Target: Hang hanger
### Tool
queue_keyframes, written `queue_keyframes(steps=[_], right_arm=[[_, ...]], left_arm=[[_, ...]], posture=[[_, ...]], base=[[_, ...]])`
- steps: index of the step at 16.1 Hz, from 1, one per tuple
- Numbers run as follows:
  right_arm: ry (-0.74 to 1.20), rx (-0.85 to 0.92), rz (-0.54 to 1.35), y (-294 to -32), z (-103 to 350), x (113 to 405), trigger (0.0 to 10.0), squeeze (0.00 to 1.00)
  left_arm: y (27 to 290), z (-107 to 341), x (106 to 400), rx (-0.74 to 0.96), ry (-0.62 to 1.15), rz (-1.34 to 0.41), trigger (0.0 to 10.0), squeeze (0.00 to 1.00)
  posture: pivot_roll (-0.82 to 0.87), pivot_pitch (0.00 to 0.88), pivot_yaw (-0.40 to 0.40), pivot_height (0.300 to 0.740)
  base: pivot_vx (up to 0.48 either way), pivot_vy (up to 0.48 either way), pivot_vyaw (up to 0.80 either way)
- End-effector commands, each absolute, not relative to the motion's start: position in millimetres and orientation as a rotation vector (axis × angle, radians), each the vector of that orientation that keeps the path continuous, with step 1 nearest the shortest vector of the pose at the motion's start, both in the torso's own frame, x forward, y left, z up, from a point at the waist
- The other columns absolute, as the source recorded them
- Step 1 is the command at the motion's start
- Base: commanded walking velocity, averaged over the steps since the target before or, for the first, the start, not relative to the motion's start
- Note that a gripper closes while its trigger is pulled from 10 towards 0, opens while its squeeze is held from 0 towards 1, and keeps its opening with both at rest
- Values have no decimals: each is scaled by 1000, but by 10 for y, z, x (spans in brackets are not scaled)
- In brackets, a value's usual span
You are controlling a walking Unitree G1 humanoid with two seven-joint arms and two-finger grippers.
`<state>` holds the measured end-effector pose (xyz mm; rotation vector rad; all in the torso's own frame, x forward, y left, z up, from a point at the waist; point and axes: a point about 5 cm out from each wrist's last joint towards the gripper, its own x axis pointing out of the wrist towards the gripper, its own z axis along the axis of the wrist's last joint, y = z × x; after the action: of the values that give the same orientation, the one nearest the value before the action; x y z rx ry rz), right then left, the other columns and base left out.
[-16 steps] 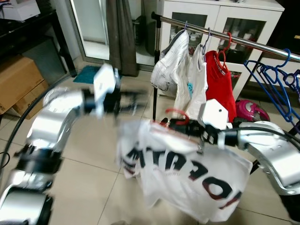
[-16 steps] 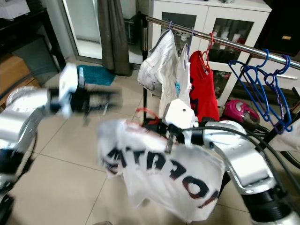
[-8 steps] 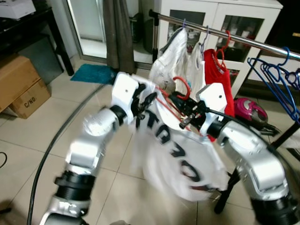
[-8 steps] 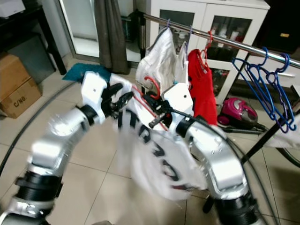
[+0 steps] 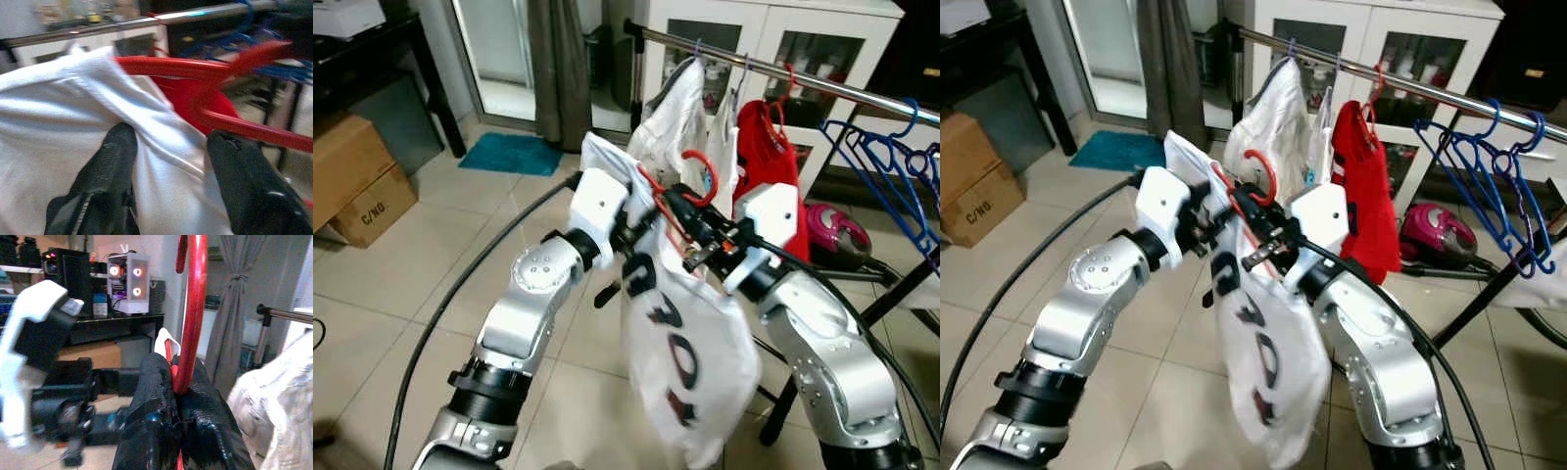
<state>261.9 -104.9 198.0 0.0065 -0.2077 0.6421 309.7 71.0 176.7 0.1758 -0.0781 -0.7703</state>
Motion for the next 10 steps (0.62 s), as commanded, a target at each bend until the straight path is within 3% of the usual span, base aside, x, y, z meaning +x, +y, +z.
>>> queue_keyframes(steps=[1,3,4,10], right_arm=[[-239,24,632,-1069,2010,2606,0,0],[-238,59,646,-1089,1997,2599,0,0],[-239,78,684,-1091,1988,2586,0,0],[-243,84,741,-1160,1976,2583,0,0]], left_arm=[[609,1763,3002,215,-93,-866,10000,1000],[697,1689,3094,377,-73,-712,10000,1000],[756,1701,3178,352,-71,-574,10000,0],[735,1809,3207,273,-136,-498,10000,0]], posture=[[-2,0,42,740],[-1,0,47,740],[-1,0,48,740],[6,0,42,740]], base=[[0,0,0],[0,0,0],[0,0,0],[0,0,0]])
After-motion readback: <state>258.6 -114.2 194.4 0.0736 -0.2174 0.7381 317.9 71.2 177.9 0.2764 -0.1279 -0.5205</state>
